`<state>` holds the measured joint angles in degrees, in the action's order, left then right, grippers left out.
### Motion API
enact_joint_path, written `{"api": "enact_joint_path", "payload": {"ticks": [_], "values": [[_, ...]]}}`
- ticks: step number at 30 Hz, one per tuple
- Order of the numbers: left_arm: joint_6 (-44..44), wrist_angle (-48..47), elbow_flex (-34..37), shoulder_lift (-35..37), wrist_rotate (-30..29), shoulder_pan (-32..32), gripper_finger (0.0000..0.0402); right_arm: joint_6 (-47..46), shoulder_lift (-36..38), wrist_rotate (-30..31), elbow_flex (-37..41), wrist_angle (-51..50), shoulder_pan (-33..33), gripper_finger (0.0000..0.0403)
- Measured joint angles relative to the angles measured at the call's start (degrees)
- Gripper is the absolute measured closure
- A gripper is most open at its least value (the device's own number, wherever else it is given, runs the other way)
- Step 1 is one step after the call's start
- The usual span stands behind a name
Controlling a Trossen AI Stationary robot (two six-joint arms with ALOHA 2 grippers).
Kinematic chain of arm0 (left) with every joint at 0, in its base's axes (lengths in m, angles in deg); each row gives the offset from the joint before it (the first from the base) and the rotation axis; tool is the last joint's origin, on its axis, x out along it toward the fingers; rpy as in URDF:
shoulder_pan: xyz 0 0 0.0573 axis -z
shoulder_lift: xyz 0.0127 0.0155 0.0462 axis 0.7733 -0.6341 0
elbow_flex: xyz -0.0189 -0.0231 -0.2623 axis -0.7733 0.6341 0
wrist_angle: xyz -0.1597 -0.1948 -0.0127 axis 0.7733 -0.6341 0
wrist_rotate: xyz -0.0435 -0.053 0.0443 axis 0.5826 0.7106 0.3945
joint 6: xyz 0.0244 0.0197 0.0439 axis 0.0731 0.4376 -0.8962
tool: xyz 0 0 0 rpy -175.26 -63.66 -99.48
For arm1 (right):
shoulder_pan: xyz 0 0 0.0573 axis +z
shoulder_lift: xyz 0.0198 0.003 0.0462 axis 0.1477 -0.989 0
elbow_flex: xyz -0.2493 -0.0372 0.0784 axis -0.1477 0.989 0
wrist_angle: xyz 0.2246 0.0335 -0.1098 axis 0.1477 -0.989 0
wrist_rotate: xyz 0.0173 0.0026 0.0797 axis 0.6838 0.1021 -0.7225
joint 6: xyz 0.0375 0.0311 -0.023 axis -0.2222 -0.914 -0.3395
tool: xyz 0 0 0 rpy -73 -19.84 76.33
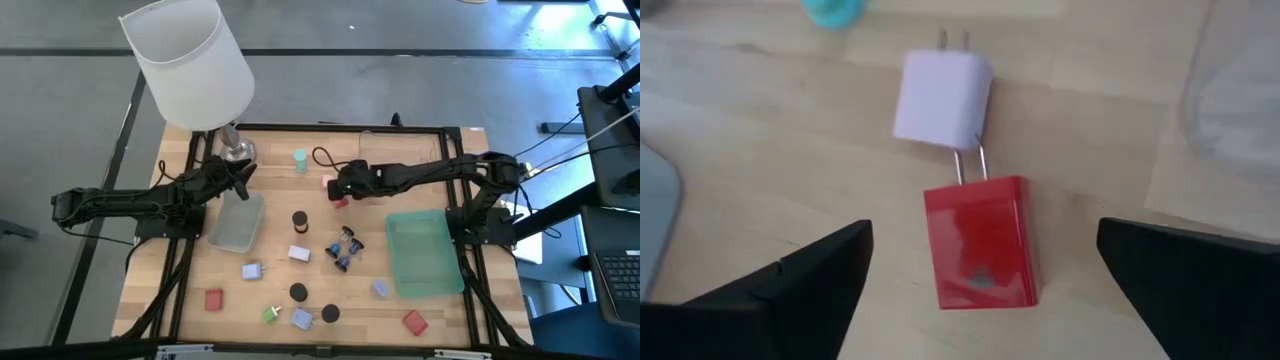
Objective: Pick & Place Office items
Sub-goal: Put the middle red charger adapter into the green bin
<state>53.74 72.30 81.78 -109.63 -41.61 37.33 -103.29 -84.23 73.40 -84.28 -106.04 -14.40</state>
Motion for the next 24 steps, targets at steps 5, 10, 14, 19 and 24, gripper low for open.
{"api": "enact_joint_path", "payload": {"ticks": [5,10,14,19,24], "values": [[0.00,-0.01,0.00,0.01,0.00,-0.01,0.0258,0.24,-1.33,-0.37,0.02,0.71,0.26,0.0006],[0.00,-0.01,0.00,0.00,-0.02,-0.02,0.0258,1.83,-1.34,0.07,0.02,2.01,0.99,0.0003],[0.00,-0.01,0.00,0.00,-0.01,-0.02,0.0258,3.56,-1.37,1.54,0.02,3.47,1.48,0.0003],[0.00,0.01,0.00,0.00,0.00,0.00,0.0258,6.49,-2.83,2.81,0.04,3.64,2.03,0.0003],[0.00,-0.01,0.00,0.01,0.00,-0.02,0.0258,6.27,-6.32,2.81,0.07,4.59,2.77,0.0003]]}}
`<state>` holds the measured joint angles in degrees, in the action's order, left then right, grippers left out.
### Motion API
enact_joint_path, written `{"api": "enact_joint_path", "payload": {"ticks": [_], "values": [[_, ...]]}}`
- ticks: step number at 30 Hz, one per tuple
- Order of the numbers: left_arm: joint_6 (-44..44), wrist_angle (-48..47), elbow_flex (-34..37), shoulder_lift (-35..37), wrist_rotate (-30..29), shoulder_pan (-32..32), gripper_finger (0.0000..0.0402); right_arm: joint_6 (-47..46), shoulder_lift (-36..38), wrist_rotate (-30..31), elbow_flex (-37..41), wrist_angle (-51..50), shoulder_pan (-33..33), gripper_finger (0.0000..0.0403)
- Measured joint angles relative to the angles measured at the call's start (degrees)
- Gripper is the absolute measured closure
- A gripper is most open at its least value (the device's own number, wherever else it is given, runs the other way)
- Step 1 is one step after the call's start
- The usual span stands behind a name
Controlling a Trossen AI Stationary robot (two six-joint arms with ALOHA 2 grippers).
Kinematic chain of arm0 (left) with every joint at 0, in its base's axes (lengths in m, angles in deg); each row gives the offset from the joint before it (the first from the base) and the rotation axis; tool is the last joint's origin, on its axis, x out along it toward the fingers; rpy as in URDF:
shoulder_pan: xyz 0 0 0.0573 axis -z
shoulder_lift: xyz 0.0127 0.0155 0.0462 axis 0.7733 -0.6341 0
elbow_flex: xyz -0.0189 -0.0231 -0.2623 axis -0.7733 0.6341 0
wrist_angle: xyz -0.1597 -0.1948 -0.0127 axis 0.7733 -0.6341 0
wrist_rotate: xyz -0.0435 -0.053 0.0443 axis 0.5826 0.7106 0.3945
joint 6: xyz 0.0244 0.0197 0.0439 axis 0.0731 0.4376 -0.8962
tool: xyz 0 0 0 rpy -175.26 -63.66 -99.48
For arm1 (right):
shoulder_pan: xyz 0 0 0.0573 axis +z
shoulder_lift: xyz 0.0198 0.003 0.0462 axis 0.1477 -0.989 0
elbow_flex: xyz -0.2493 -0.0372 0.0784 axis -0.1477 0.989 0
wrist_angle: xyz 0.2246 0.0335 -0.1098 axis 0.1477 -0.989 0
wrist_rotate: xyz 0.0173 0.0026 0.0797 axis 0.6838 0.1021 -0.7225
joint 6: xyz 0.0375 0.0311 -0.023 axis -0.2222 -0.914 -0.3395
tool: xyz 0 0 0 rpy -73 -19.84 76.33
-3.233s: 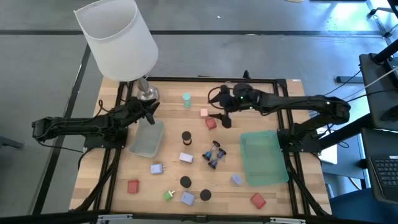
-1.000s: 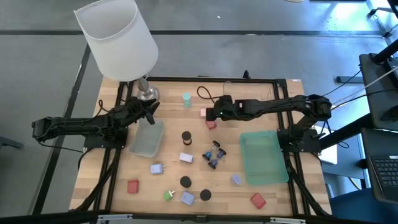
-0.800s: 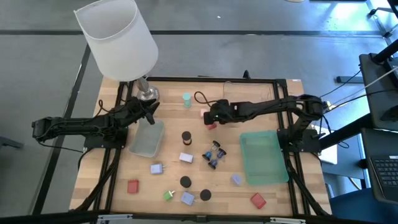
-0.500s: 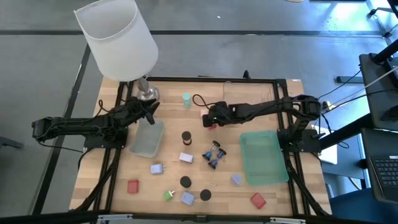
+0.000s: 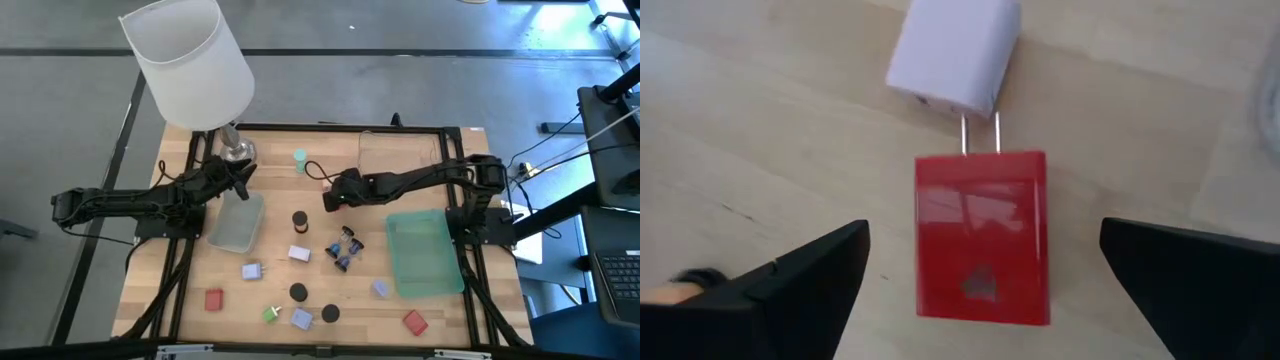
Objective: Pick & Place Office items
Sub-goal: Put the middle red charger adapter into the green bin
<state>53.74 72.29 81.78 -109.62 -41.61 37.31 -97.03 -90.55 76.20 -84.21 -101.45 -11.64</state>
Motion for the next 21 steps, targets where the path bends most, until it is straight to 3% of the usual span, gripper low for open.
{"api": "enact_joint_path", "payload": {"ticks": [10,21], "values": [[0.00,0.02,0.00,0.01,-0.02,0.02,0.0258,3.09,-3.14,2.10,-0.20,1.44,0.74,0.0003],[0.00,0.02,0.00,0.01,0.00,0.02,0.0258,6.43,-3.70,10.55,0.04,2.19,4.81,0.0032]]}}
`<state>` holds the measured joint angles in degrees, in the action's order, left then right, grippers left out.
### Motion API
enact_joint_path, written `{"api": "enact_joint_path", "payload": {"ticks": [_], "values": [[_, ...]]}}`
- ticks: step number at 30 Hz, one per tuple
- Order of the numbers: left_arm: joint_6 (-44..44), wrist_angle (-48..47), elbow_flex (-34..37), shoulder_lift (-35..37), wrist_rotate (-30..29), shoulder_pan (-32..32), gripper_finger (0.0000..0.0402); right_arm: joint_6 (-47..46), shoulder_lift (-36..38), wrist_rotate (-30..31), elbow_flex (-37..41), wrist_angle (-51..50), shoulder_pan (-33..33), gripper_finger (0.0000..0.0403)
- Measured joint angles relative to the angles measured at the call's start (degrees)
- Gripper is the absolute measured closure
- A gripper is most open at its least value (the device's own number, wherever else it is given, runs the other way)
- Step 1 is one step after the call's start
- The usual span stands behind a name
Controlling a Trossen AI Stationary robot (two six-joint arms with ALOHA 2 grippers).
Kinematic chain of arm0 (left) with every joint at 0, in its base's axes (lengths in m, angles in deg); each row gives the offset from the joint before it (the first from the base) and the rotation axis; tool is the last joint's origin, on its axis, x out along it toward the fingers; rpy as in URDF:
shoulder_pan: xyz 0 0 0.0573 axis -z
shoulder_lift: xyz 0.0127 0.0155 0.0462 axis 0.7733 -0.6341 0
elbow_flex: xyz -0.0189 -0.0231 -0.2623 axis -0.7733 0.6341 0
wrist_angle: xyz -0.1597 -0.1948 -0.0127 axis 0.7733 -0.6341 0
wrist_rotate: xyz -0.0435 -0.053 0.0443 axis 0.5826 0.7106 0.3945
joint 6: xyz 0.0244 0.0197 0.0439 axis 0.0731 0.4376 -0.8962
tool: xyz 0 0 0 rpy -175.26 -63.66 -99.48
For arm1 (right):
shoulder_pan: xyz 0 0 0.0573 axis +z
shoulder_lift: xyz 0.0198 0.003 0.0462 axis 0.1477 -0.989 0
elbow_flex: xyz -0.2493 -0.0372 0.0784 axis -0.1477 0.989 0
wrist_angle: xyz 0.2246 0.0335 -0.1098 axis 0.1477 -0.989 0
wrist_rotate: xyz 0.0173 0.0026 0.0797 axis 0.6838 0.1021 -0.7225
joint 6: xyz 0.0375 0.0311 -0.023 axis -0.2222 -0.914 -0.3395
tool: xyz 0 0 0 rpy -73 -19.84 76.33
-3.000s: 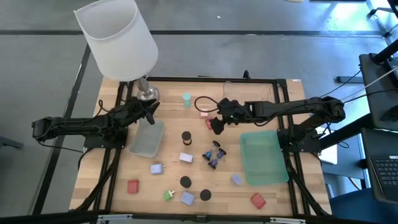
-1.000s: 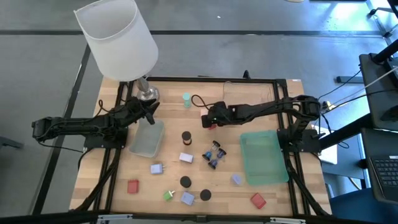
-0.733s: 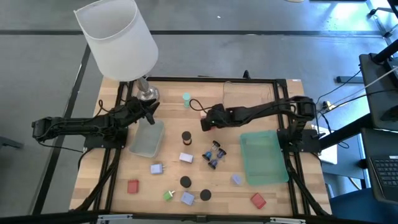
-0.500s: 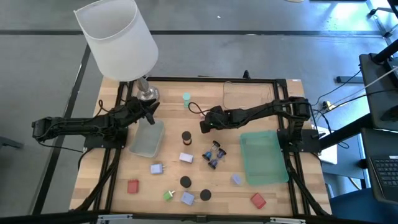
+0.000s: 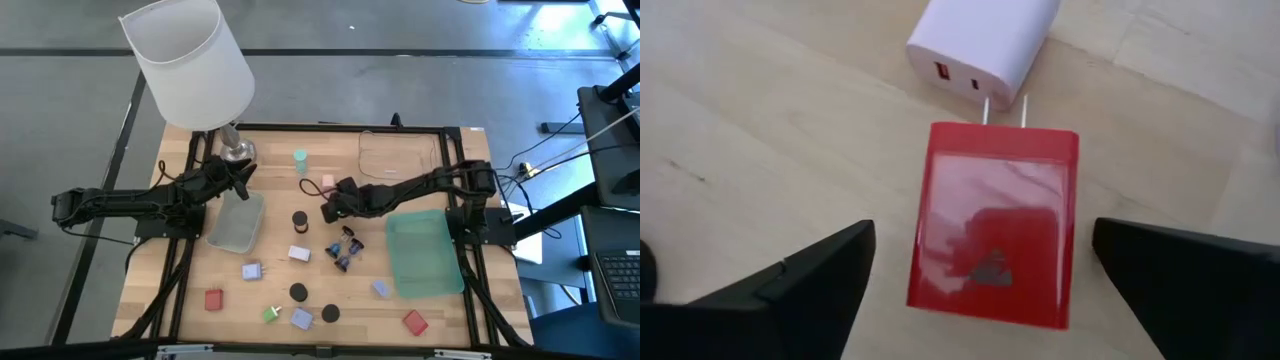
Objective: Pick & Place Office items
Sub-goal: Put the middle red charger adapter into the green bin
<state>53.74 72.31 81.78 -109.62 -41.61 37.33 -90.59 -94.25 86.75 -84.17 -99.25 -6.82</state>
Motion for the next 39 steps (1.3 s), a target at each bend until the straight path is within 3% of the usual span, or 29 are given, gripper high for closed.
{"api": "enact_joint_path", "payload": {"ticks": [8,16,22,29,33,39], "values": [[0.00,-0.02,0.00,-0.02,0.00,0.00,0.0258,-3.87,0.00,1.73,0.00,0.40,1.20,0.0104],[0.00,-0.02,0.00,-0.02,0.00,0.00,0.0258,-1.11,0.00,2.00,-0.02,0.54,1.38,0.0192],[0.00,-0.02,0.00,0.00,-0.01,0.00,0.0258,-0.81,0.96,1.90,-0.02,0.10,2.15,0.0192],[0.01,-0.02,0.00,-0.01,0.00,0.00,0.0258,2.52,8.37,2.89,0.02,-0.29,2.78,0.0178],[0.00,-0.02,0.00,0.00,0.00,0.00,0.0258,3.89,14.50,1.00,-0.06,-4.38,2.76,0.0191],[0.01,-0.03,-0.01,-0.01,0.00,0.00,0.0258,4.47,25.00,-3.62,-0.07,-15.71,2.74,0.0180]]}}
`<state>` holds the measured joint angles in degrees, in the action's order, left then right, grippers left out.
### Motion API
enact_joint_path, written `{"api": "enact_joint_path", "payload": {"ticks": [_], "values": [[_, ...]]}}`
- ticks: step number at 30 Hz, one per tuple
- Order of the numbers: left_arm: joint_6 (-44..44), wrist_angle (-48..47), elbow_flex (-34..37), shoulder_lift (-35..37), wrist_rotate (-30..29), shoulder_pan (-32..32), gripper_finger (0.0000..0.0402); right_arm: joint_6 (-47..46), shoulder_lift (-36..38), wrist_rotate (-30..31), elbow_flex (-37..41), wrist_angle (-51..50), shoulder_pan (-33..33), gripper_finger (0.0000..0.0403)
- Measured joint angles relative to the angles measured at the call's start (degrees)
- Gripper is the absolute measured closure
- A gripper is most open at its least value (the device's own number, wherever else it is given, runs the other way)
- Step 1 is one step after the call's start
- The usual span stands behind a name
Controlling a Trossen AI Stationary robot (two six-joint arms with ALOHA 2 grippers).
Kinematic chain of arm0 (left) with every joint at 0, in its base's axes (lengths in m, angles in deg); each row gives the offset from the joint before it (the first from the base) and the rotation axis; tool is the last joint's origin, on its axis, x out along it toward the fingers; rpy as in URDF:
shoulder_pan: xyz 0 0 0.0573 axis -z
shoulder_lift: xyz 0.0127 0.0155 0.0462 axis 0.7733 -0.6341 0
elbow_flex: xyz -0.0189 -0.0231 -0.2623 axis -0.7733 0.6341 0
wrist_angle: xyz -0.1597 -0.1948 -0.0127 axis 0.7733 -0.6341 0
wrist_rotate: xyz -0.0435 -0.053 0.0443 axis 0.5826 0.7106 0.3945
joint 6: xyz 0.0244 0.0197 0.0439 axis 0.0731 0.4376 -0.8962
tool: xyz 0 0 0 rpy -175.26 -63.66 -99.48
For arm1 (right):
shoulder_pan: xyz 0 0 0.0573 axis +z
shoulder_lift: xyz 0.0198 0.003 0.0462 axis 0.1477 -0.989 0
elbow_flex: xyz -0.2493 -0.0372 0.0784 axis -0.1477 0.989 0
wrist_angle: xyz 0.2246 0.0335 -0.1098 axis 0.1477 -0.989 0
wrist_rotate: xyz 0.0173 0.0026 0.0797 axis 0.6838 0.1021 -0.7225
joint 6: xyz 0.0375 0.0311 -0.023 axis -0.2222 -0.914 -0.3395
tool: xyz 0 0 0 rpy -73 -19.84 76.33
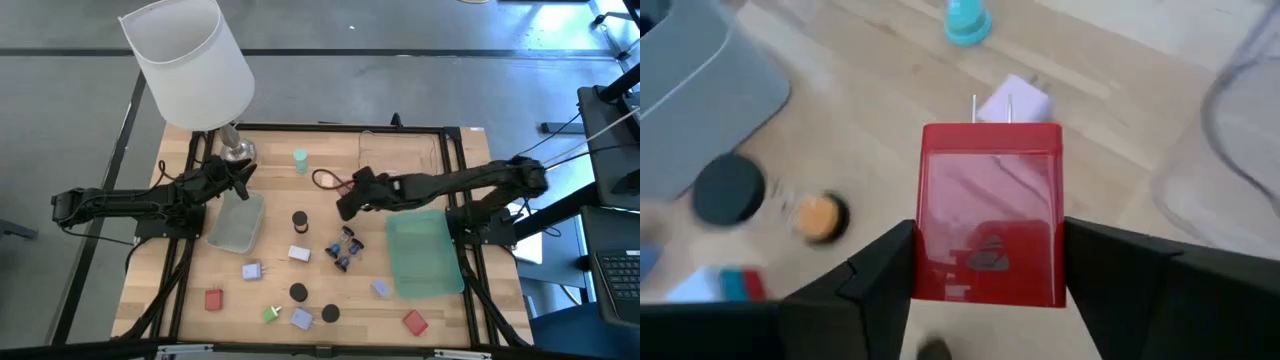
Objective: Pick & Place Office items
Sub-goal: Put the middle red charger adapter into the green bin
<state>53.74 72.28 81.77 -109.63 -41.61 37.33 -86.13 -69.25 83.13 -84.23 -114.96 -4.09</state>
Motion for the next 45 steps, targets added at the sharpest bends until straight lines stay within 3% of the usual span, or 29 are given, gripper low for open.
{"api": "enact_joint_path", "payload": {"ticks": [4,9,16,24,36,45], "values": [[-0.01,0.01,0.01,0.00,-0.01,-0.01,0.0258,0.47,5.97,-5.38,0.00,-9.33,0.00,0.0160],[-0.01,0.01,0.00,0.00,0.00,0.00,0.0258,-5.71,12.33,-9.50,0.00,-19.76,0.45,0.0182],[0.00,0.01,0.01,0.00,-0.01,0.00,0.0258,-18.83,18.90,-9.55,-0.02,-34.12,4.70,0.0192],[-0.01,0.01,0.01,-0.01,0.00,0.00,0.0258,-38.74,21.16,-8.84,1.65,-47.65,14.71,0.0186],[0.01,0.01,0.01,-0.01,0.00,0.00,0.0258,-58.20,21.25,-8.71,9.99,-46.93,26.37,0.0186],[0.00,0.01,0.01,-0.01,0.00,-0.02,0.0258,-68.41,21.25,-11.66,21.12,-36.89,29.90,0.0186]]}}
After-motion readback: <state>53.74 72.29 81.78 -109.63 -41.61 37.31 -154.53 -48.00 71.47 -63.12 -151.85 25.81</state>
